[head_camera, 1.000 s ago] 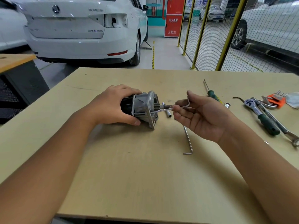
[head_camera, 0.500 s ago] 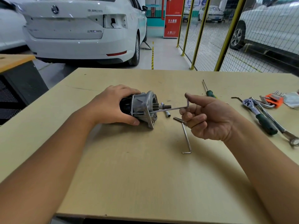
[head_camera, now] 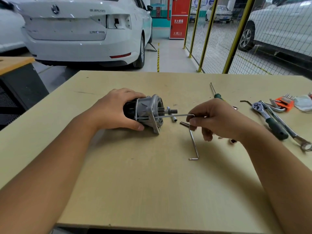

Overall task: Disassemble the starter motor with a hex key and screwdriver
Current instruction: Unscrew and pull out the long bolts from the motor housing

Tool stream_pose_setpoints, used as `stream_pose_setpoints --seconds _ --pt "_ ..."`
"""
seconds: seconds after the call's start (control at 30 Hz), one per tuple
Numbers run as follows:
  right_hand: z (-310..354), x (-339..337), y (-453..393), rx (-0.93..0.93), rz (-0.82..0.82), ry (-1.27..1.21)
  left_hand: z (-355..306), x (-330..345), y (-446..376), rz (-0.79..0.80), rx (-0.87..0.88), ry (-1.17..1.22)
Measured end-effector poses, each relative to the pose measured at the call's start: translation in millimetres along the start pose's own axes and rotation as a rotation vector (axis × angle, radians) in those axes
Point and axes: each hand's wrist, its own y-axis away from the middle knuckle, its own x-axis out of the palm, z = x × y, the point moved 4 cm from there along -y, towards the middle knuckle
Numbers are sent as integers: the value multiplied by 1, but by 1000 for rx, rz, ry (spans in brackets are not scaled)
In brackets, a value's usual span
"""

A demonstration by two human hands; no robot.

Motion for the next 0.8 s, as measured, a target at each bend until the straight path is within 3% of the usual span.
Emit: stream_pose_setpoints --seconds 0.07,0.2,0.33,0.63,0.8 --pt "-5 2 -3 42 -6 -55 -1 0 0 1 -3 1" --pt "-9 16 -6 239 -20 -542 -2 0 1 13 -19 -9" --pt "-6 24 -7 398 -70 -779 -3 0 1 19 -25 -7" --pt "4 40 -7 412 47 -623 -5 -1 1 22 -26 -1" --pt "3 36 -7 435 92 -724 -5 -2 3 23 -43 6"
